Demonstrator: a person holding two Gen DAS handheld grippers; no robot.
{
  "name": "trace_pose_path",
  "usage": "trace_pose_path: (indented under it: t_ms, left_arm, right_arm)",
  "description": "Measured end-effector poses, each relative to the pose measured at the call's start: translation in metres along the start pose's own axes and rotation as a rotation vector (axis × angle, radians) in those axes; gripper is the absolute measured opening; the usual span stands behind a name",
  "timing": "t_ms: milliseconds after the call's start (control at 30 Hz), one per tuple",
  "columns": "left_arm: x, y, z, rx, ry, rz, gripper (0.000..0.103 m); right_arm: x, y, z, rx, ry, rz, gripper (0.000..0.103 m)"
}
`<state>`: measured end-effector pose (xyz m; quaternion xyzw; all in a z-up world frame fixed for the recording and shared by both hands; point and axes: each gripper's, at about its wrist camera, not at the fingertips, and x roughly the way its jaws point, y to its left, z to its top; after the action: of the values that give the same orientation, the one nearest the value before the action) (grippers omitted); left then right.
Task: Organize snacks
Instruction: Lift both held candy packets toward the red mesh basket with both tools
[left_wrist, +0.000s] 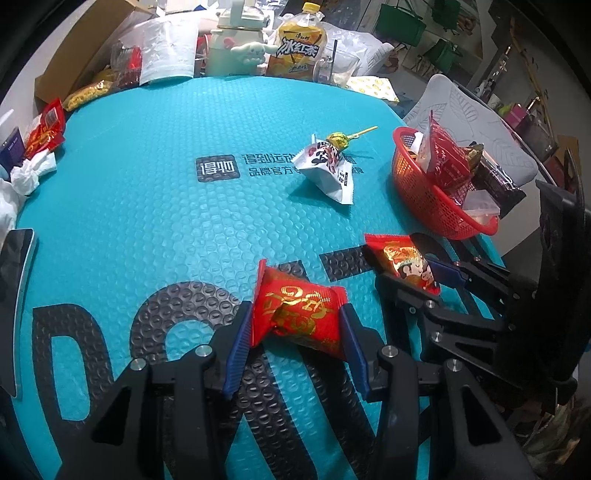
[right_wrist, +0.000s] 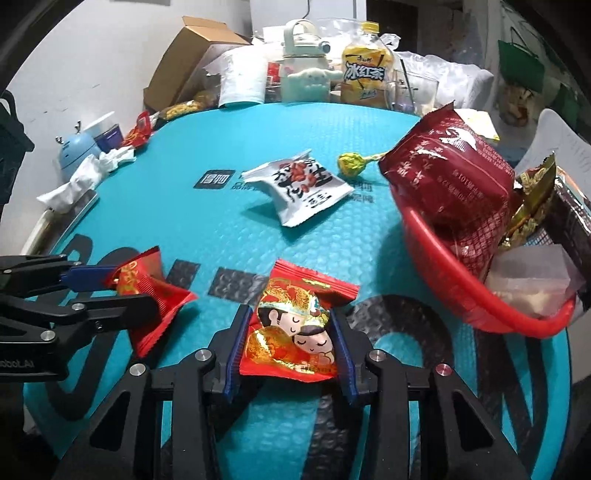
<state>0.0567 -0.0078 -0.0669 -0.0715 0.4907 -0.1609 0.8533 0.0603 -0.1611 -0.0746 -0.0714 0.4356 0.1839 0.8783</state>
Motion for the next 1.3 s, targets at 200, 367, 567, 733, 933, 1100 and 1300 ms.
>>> trace_pose_path:
  t_ms: [200,367,567,733,933,1100,1300]
  left_arm:
    - [-0.004,-0.001,-0.004,-0.001,-0.005,-0.010,0.044]
    - [-0.008,-0.005,-0.005,0.006,-0.009,-0.018,0.043]
    - [-0.012,-0.012,-0.005,0.014,-0.016,-0.038,0.043]
    - [-0.015,-0.019,-0.006,0.027,-0.021,-0.052,0.043]
    - [-0.015,-0.027,-0.008,0.041,-0.018,-0.086,0.043]
    - [-0.018,-0.038,-0.009,0.062,-0.026,-0.109,0.043]
    - [-0.022,-0.050,-0.003,0.088,-0.040,-0.143,0.043]
  right_arm:
    - [-0.007,0.004,-0.005,0.006,0.000,0.030,0.041]
    - [-0.013,0.004,-0.009,0.012,-0.006,0.050,0.041]
    - [-0.023,0.004,-0.014,0.022,-0.021,0.063,0.041]
    - [-0.035,0.004,-0.018,0.027,-0.044,0.066,0.041]
    - [-0.048,0.000,-0.026,0.044,-0.066,0.067,0.041]
    - [-0.059,-0.006,-0.034,0.072,-0.082,0.063,0.041]
    - [-0.073,-0.015,-0.039,0.101,-0.108,0.049,0.041]
